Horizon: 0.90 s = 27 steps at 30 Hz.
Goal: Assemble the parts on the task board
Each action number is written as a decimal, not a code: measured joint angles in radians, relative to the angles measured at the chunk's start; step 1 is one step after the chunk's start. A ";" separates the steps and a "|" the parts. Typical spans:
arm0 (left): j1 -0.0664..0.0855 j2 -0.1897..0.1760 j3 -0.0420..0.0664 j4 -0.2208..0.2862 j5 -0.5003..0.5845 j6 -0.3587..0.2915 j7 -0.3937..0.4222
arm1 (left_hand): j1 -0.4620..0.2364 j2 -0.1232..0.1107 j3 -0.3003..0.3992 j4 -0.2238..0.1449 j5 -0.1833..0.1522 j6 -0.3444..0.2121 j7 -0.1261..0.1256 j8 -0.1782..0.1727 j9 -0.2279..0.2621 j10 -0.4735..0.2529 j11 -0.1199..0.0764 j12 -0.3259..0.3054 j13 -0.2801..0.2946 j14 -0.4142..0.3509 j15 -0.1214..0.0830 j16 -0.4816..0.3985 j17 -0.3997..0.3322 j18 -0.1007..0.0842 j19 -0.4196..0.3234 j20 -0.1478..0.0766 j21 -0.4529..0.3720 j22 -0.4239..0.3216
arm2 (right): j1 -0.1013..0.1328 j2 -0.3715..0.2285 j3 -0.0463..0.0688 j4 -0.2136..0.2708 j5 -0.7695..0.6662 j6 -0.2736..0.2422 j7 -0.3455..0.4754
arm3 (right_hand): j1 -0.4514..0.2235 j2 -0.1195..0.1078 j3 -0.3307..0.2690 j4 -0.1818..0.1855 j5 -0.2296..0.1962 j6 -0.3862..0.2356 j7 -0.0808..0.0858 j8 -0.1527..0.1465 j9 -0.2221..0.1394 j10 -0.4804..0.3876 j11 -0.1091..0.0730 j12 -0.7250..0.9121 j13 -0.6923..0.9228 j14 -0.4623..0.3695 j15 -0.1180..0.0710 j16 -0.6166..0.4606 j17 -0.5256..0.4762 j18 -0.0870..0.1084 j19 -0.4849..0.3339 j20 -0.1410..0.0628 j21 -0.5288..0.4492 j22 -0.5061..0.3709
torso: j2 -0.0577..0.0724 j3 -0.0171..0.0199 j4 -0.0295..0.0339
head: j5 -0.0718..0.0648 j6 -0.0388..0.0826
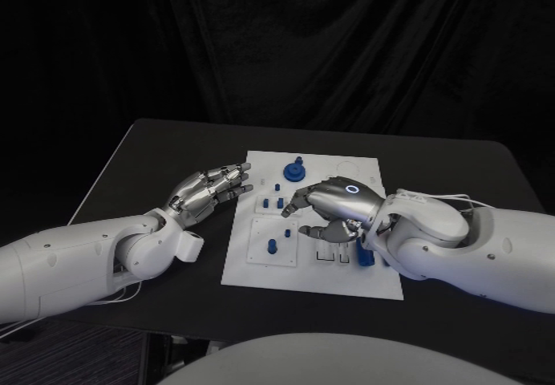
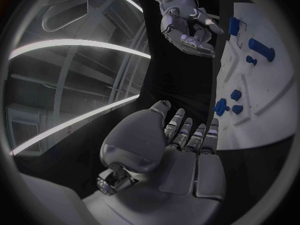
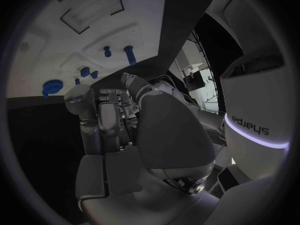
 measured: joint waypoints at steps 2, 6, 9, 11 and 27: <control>0.000 -0.003 0.000 0.003 0.000 -0.001 0.001 | 0.000 0.000 0.003 0.003 0.000 0.000 0.000 0.000 0.001 0.003 0.003 0.000 0.001 0.000 0.000 0.000 0.000 0.000 0.000 0.000 0.000 0.000 | 0.013 -0.052 -0.002 0.028 0.049 -0.023 0.032 | 0.007 0.006 0.014 -0.004 0.006 0.017 0.008 0.005 0.000 0.001 0.000 0.028 0.008 -0.003 -0.003 0.000 0.001 0.000 0.000 0.000 0.010 0.000 | -0.001 0.0001 -0.0006 | -0.016 0.000; 0.000 -0.007 0.000 0.007 0.000 -0.003 0.003 | 0.000 0.000 0.006 0.000 0.005 0.007 0.000 0.004 0.001 0.004 0.004 0.005 0.001 0.000 0.000 0.000 0.000 0.000 0.000 0.000 0.000 0.000 | 0.023 -0.136 -0.007 0.063 0.127 -0.052 0.086 | 0.039 0.026 0.034 -0.020 0.007 0.090 0.004 0.056 0.019 0.084 -0.049 0.259 0.130 -0.016 -0.044 0.007 -0.003 0.000 -0.012 -0.030 0.045 0.001 | -0.002 0.0005 -0.0006 | -0.039 0.000; 0.000 -0.010 0.000 0.011 0.000 -0.005 0.005 | 0.000 0.000 0.006 0.000 0.005 0.007 0.000 0.004 0.001 0.004 0.004 0.005 0.001 0.000 0.000 0.000 0.000 0.000 0.000 0.000 0.000 0.000 | 0.025 -0.185 -0.008 0.070 0.169 -0.058 0.105 | 0.039 0.026 0.037 -0.018 0.002 0.102 0.001 0.084 0.032 0.048 -0.071 0.408 0.227 -0.021 -0.057 0.000 -0.015 0.000 -0.025 -0.045 0.045 0.001 | -0.002 0.0006 -0.0010 | -0.052 0.000; 0.000 -0.012 0.000 0.013 0.000 -0.006 0.005 | 0.000 0.000 0.011 0.000 0.005 0.007 0.000 0.004 0.002 0.004 0.004 0.005 0.001 0.000 0.000 0.004 0.001 0.000 0.000 0.000 0.000 -0.001 | 0.024 -0.212 -0.009 0.070 0.187 -0.057 0.107 | 0.039 0.026 0.039 -0.014 -0.014 0.106 -0.003 0.100 0.040 0.034 -0.077 0.495 0.284 -0.030 -0.066 -0.009 -0.032 0.000 -0.034 -0.053 0.036 0.001 | -0.002 0.0006 -0.0010 | -0.060 0.000; 0.000 -0.026 0.000 0.022 0.000 -0.014 0.008 | 0.000 0.000 0.025 -0.003 0.015 0.021 0.000 0.008 0.004 0.008 0.008 0.015 0.002 0.004 0.004 0.012 0.003 0.000 0.000 0.000 0.000 0.003 | -0.061 -0.321 -0.011 0.077 0.218 -0.041 -0.090 | -0.201 -0.006 -0.142 0.226 -0.173 0.094 -0.041 0.249 0.116 0.781 -0.118 1.068 1.150 0.125 -0.093 0.167 0.290 -0.032 0.111 -0.086 0.367 0.001 | -0.002 0.0000 -0.0076 | -0.098 0.000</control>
